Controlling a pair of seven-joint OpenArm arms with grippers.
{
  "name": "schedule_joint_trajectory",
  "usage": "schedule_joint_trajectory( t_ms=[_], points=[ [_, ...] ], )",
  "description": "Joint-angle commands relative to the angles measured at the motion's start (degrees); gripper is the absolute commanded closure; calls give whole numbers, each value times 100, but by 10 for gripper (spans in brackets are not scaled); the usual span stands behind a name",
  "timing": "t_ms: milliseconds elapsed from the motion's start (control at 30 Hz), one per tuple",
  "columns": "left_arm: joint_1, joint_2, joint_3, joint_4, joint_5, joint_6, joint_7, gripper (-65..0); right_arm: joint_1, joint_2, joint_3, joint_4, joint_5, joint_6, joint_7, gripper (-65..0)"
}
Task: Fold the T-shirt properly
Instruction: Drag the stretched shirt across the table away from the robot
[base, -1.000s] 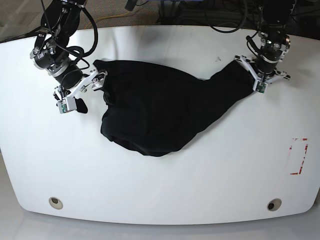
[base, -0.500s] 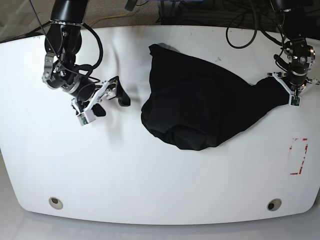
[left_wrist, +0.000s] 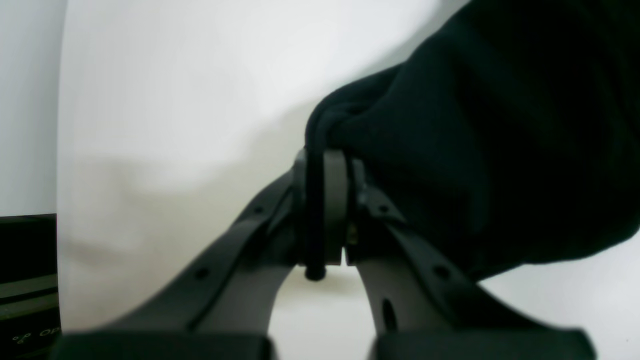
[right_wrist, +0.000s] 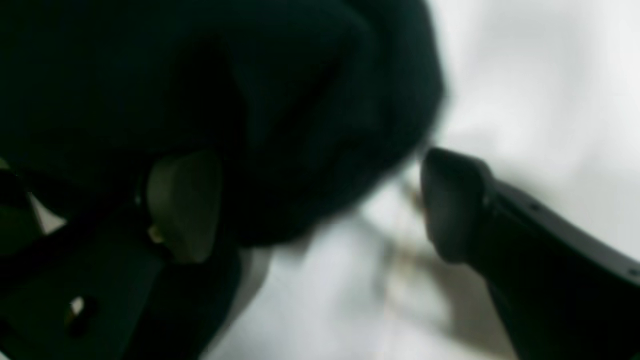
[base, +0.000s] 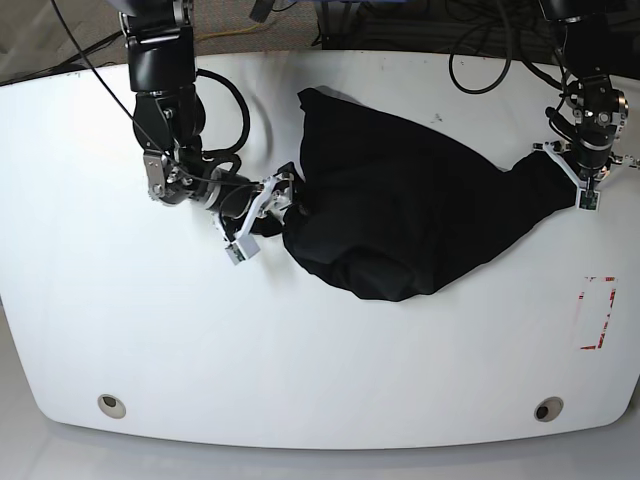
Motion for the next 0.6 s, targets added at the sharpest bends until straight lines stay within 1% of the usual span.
schedule_joint_trajectory(
  t_ms=[0,100,167,200,233,267,300,500,567],
  points=[
    [-30,-72,-40,98,2,40,-89,0,247,31,-135,-209,43,16,129,-534],
    [-30,-72,-40,89,2,40,-89,0,309,31,-179,-455,43,16,393,-379],
    [-30,-72,-40,81,2,40,-89,0,344,31,-188,-596,43,16,560,-214],
    [-30,-72,-40,81,2,40,-89,0,353,49,-188,-622,43,16,595,-144],
    [-30,-72,-40,81,2,40,-89,0,353,75,-188,-631,43,51,622,-54],
    [-39,-72,-40,81,2,40,-89,0,362,84,-188,-596,43,51,613,0],
    [-39,-72,-40,81,2,40,-89,0,362,101,-188,-490,43,51,613,0],
    [-118,-72,-40,274,2,40,-72,0,309,550,-179,468,96,25,569,0],
    [-303,-72,4,450,2,40,174,0,353,682,-161,740,52,25,384,0]
  ],
)
